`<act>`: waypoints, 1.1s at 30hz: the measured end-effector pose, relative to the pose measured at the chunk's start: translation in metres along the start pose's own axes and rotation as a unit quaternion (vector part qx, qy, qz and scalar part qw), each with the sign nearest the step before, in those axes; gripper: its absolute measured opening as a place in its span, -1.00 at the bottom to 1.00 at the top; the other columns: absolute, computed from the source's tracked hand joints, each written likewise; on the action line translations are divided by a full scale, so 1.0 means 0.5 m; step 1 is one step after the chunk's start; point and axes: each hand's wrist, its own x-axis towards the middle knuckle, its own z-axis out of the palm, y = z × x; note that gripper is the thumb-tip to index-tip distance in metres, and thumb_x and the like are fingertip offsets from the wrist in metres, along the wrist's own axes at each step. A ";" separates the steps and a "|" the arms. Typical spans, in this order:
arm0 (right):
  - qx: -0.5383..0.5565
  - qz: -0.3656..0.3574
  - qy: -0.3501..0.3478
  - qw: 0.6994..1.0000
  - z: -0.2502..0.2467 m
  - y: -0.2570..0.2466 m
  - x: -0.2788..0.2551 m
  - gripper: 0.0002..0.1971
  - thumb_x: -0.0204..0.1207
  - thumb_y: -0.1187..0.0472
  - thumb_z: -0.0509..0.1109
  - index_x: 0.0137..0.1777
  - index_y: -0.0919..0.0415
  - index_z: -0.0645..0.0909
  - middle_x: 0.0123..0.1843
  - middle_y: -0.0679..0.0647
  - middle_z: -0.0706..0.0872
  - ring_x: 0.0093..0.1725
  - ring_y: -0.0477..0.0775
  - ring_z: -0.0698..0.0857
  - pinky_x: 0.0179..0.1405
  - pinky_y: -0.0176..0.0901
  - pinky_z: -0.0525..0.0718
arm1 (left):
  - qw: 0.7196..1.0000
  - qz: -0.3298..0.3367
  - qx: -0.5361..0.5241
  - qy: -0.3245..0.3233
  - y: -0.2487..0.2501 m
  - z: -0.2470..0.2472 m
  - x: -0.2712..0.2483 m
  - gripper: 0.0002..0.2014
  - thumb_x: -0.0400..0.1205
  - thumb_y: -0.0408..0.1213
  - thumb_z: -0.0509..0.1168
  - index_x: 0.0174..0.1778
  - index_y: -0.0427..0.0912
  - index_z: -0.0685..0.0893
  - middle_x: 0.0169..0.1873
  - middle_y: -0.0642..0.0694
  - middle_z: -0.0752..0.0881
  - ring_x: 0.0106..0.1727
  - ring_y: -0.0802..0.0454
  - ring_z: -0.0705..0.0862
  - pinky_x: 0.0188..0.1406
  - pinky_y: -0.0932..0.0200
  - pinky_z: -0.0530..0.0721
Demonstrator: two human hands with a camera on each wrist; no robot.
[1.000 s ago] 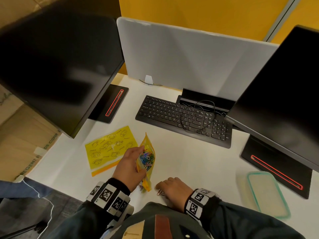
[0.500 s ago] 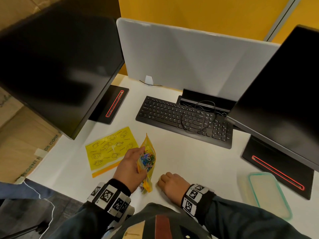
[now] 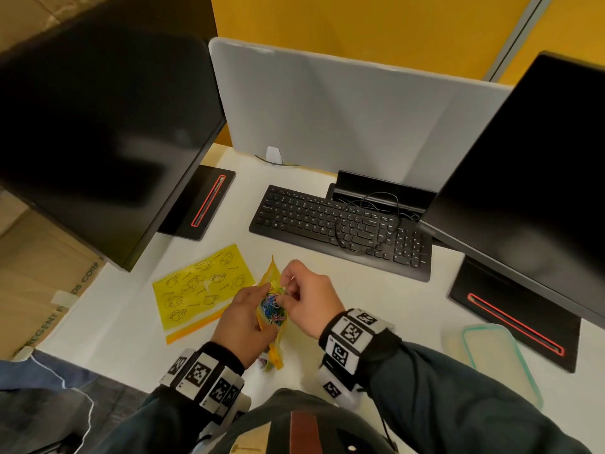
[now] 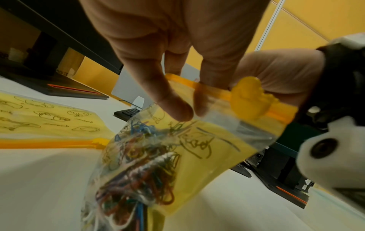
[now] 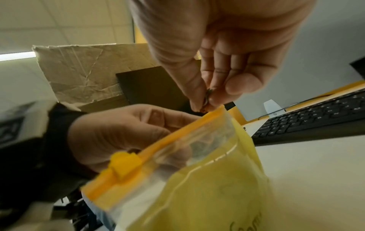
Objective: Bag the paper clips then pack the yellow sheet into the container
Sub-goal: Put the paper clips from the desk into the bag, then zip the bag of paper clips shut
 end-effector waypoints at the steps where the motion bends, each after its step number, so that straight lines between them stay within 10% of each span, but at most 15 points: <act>1: -0.016 -0.003 -0.001 1.000 0.004 -0.001 0.005 -0.87 0.41 0.29 0.44 -0.13 0.14 0.54 -0.32 0.03 0.64 -0.36 0.00 0.57 -0.30 -0.20 0.55 | 1.000 -0.003 0.002 0.000 0.003 -0.001 -0.001 -0.29 0.38 -0.38 0.43 0.46 -0.10 0.35 0.38 -0.12 0.45 0.12 -0.22 0.61 0.11 0.18 0.55; 7: 0.001 -0.035 0.049 0.998 -0.019 -0.009 -0.007 -0.84 0.48 -0.01 0.41 -0.09 0.06 0.69 -0.20 -0.11 0.72 -0.46 -0.33 0.53 -0.38 -0.45 0.39 | 1.000 -0.005 -0.019 0.014 0.005 -0.008 0.003 -0.30 0.35 -0.39 0.45 0.43 -0.10 0.40 0.31 -0.07 0.50 -0.31 0.11 0.58 -0.32 0.55 0.48; 11: -0.138 0.021 -0.047 0.989 -0.034 -0.001 -0.057 -0.45 0.15 -0.44 0.40 -0.22 0.05 0.58 -0.29 -0.05 0.71 -0.33 -0.13 0.60 -0.30 -0.17 0.57 | 0.986 -0.062 -0.152 0.036 0.020 -0.027 0.026 -0.31 0.35 -0.41 0.49 0.40 -0.11 0.42 0.24 -0.01 0.58 -0.36 0.11 0.63 -0.21 0.24 0.62; 15: -0.227 0.025 -0.073 0.971 -0.025 0.029 -0.075 -0.68 0.48 -0.16 0.31 -0.12 0.11 0.61 -0.17 0.13 0.76 -0.13 0.18 0.70 -0.28 -0.14 0.48 | 0.969 -0.075 -0.235 0.005 0.046 -0.033 0.041 -0.35 0.39 -0.49 0.44 0.41 -0.17 0.40 0.30 -0.09 0.56 -0.19 0.08 0.71 -0.06 0.18 0.70; 18: -0.208 0.057 -0.009 0.976 -0.056 0.069 -0.069 -0.79 0.57 0.03 0.26 -0.08 0.14 0.63 -0.13 0.17 0.77 -0.08 0.24 0.69 -0.20 -0.11 0.52 | 0.996 0.008 -0.084 -0.005 0.057 -0.027 0.033 -0.42 0.41 -0.39 0.43 0.36 -0.09 0.47 0.38 -0.14 0.45 -0.08 0.01 0.69 -0.08 0.44 0.60; 21: -0.222 0.069 0.028 0.972 -0.096 0.100 -0.070 -0.83 0.56 0.07 0.29 -0.08 0.13 0.65 -0.16 0.13 0.79 -0.10 0.21 0.70 -0.19 -0.13 0.53 | 0.988 0.137 0.076 0.002 0.085 -0.016 0.022 -0.52 0.40 -0.18 0.35 0.28 0.00 0.54 0.42 -0.19 0.39 0.22 -0.15 0.55 0.22 0.09 0.52; 27: -0.200 0.050 0.059 0.977 -0.106 0.112 -0.081 -0.88 0.50 0.15 0.36 -0.12 0.17 0.69 -0.21 0.13 0.80 -0.18 0.18 0.71 -0.29 -0.23 0.45 | 0.923 0.306 0.233 -0.014 0.156 0.046 0.059 -0.71 0.41 0.11 0.16 -0.19 0.14 0.74 -0.15 0.11 0.78 -0.09 0.00 0.68 -0.04 -0.06 0.70; 33: -0.156 0.079 0.077 0.982 -0.122 0.129 -0.098 -0.87 0.48 0.11 0.38 -0.28 0.07 0.62 -0.33 0.04 0.75 -0.37 -0.02 0.53 -0.35 -0.22 0.46 | 0.876 0.345 0.334 -0.051 0.158 0.066 0.094 -0.72 0.46 0.07 0.07 -0.35 0.13 0.66 -0.41 0.21 0.71 -0.15 0.14 0.67 0.33 -0.17 0.42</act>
